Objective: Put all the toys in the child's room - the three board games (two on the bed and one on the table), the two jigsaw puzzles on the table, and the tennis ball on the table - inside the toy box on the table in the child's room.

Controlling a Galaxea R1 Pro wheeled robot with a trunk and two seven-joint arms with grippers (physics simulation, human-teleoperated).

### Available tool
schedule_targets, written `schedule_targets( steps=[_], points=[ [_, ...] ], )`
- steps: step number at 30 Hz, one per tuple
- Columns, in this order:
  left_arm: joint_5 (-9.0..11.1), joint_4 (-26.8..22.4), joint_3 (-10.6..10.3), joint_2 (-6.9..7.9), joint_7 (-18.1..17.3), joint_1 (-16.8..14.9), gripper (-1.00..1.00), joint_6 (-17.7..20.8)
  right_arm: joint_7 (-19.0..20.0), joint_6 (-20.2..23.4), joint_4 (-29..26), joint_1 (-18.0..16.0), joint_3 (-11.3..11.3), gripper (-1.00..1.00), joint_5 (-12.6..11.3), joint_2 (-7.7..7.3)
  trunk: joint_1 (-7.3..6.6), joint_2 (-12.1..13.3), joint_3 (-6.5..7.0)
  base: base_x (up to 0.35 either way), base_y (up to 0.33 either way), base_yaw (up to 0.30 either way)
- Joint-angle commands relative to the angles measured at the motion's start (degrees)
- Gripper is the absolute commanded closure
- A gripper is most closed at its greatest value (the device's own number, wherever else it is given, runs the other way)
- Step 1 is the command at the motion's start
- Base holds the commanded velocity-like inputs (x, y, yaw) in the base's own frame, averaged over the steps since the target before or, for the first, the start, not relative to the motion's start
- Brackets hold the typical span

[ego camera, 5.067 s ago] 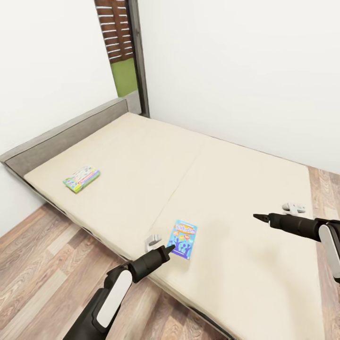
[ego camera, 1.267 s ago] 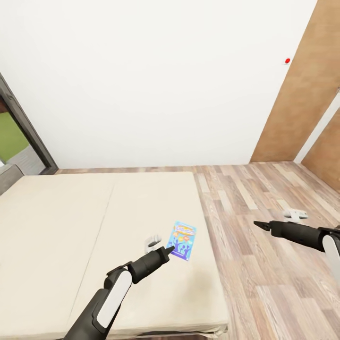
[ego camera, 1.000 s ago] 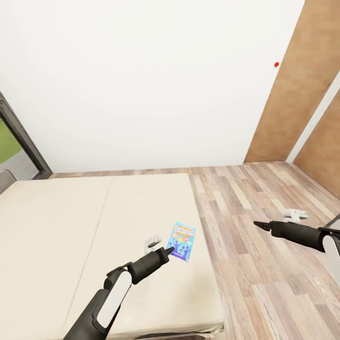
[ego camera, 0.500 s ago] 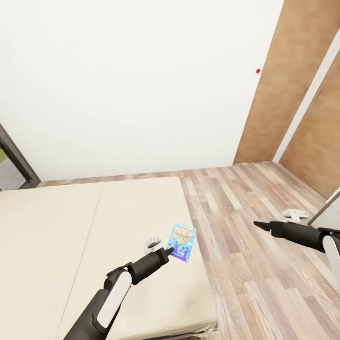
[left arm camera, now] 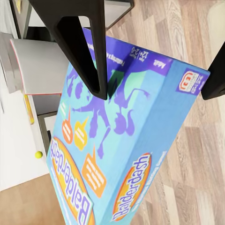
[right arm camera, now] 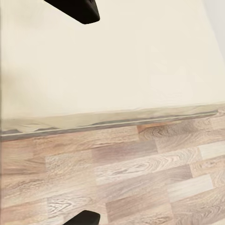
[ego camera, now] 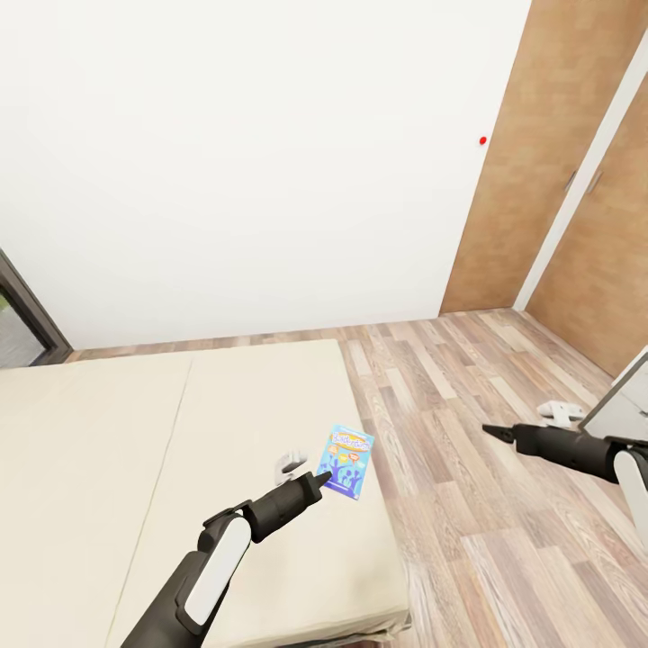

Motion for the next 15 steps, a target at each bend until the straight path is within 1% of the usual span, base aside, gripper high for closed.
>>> schedule_targets(
  steps=[1, 7, 15],
  points=[
    [0.31, -0.03, 0.06, -0.01, 0.05, -0.04, 1.00, 0.35, 0.35, 0.29, 0.02, 0.00, -0.06, -1.00, 0.10, 0.00, -0.20, 0.32, 0.09, 0.000, 0.000, -0.007],
    [0.28, -0.03, 0.08, 0.04, 0.06, -0.04, 1.00, 0.35, 0.46, 0.29, 0.19, 0.16, -0.06, -1.00, 0.13, 0.00, -1.51, 2.72, 1.18, 0.000, 0.000, -0.004],
    [0.24, -0.03, 0.15, 0.10, 0.12, -0.04, 1.00, 0.35, 0.40, 0.29, 0.16, 0.43, -0.02, -1.00, 0.15, 0.00, -1.51, 2.72, 1.21, 0.000, 0.000, -0.001]
  ],
)
